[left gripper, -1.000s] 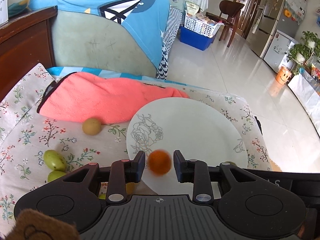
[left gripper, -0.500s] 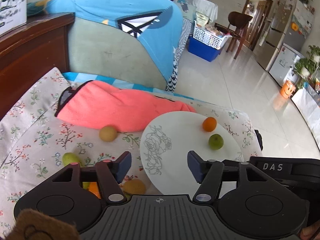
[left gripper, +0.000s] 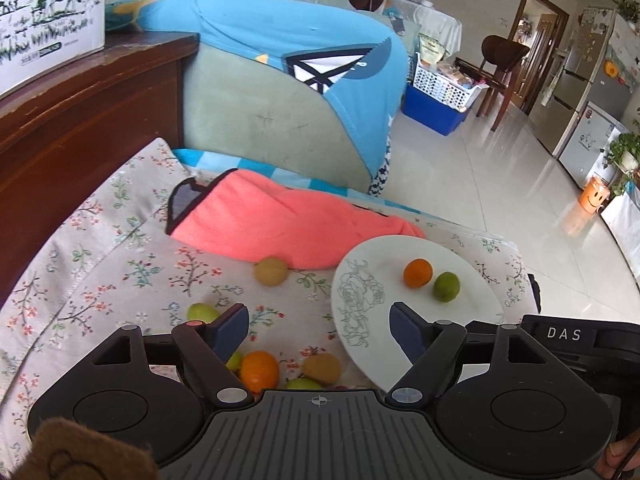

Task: Organize fruits
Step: 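Withdraw both tools from the plate back toward the fruit cluster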

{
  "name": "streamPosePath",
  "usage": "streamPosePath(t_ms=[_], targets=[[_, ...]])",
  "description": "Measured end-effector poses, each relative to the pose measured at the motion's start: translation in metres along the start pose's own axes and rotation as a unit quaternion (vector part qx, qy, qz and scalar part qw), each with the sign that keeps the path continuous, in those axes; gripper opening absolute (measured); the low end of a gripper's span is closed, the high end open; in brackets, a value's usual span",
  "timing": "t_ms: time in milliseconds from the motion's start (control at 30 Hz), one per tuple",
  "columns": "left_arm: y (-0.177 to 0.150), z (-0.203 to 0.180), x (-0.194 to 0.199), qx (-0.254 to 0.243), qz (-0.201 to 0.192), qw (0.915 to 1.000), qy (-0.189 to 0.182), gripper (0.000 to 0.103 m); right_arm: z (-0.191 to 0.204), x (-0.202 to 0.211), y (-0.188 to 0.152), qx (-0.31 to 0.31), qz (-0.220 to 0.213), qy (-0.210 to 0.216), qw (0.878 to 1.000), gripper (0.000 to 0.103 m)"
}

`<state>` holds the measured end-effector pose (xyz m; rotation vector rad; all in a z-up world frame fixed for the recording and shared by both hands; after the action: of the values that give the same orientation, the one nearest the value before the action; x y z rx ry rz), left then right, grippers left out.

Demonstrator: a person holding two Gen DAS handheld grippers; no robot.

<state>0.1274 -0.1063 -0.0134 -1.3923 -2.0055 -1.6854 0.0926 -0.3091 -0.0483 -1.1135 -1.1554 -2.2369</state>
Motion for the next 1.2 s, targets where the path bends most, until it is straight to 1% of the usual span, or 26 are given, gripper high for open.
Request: streamPosePath(t_ms=[200, 467, 600, 700, 900, 1033, 1200], targets=[[0.000, 0.021, 0.014, 0.012, 0.006, 0.9996, 0.026, 0.079, 0.020, 0.001, -0.012, 0.037, 0.005, 0.020, 0.999, 0.041], [0.001, 0.043, 0.040, 0.012, 0.001, 0.9987, 0.049, 0.079, 0.047, 0.005, -0.033, 0.102, 0.006, 0.038, 0.994, 0.042], [-0.006, 0.051, 0.047, 0.009, 0.008, 0.9981, 0.060, 0.079, 0.061, 0.009, -0.048, 0.139, 0.010, 0.048, 0.989, 0.042], [-0.012, 0.059, 0.049, 0.008, 0.016, 0.9973, 0.071, 0.079, 0.071, 0.013, -0.062, 0.168, 0.015, 0.064, 0.984, 0.043], [-0.025, 0.077, 0.049, 0.027, 0.037, 0.9966, 0.069, 0.079, 0.088, 0.015, -0.090, 0.205, 0.033, 0.085, 0.975, 0.043], [-0.033, 0.088, 0.047, 0.034, 0.053, 0.9953, 0.073, 0.079, 0.098, 0.012, -0.107, 0.228, 0.041, 0.085, 0.969, 0.043], [-0.041, 0.095, 0.045, 0.029, 0.069, 0.9944, 0.074, 0.079, 0.106, 0.009, -0.120, 0.251, 0.028, 0.070, 0.965, 0.043]])
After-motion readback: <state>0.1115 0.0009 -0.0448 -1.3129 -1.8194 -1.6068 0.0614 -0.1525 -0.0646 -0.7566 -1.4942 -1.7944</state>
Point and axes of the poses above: each gripper's, at about its wrist camera, not at the fingertips, and x roughly against the way its jaws point, z to its left, y to its top, the point moved 6 cm from there along -x, roughly the way its jaws point, and after that the axes turned 13 degrees about -y, right-handed, at the moved point
